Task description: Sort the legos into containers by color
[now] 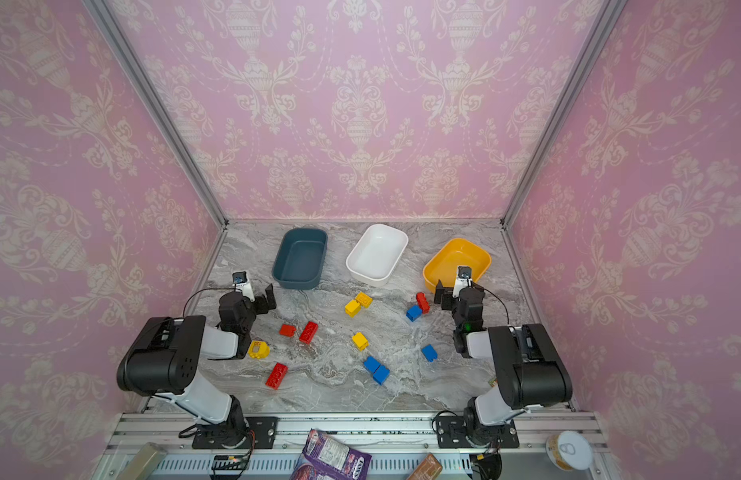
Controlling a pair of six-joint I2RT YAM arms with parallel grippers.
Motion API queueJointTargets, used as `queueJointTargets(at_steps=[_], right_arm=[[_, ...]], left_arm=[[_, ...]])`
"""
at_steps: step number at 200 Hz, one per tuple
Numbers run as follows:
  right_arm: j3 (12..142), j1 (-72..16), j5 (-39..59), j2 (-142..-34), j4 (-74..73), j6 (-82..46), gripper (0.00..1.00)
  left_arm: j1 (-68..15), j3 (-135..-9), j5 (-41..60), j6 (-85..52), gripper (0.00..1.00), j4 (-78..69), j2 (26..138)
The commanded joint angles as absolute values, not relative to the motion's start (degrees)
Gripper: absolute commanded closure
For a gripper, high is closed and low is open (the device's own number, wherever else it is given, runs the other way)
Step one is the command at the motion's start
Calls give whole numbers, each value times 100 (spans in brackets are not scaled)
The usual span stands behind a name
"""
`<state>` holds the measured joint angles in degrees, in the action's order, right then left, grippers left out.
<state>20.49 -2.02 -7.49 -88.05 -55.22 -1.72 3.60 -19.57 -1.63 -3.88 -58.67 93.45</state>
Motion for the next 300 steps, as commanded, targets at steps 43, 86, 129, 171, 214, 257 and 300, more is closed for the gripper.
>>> queueJointTargets(at_steps=[43,86,129,171,214,257,300], right_arm=[[1992,-252,-840,-8856,-5616,-290,0],[1990,-250,-843,-8851,-5612,-287,0],[1989,-254,-848,-8852,-5610,-283,0],[1988,-253,-839,-8853,-5617,-288,0],[1989,-249,-834,-8859,-5614,-290,0],[2783,-312,-840,-7976,-3328,-282,0],[3404,-591,-786,-7373,-1883,-620,0]], left_arm=[[379,-2026,0,-254,1,-5830,9370],[380,-2025,0,-251,1,-5828,9374],[378,-2024,0,-242,1,-5826,9369],[386,-2058,211,-185,1,-5761,9380],[378,-2056,211,-180,1,-5767,9371],[369,-2330,-83,-242,1,-4716,8635],[337,-3019,-343,-417,1,-2823,7766]])
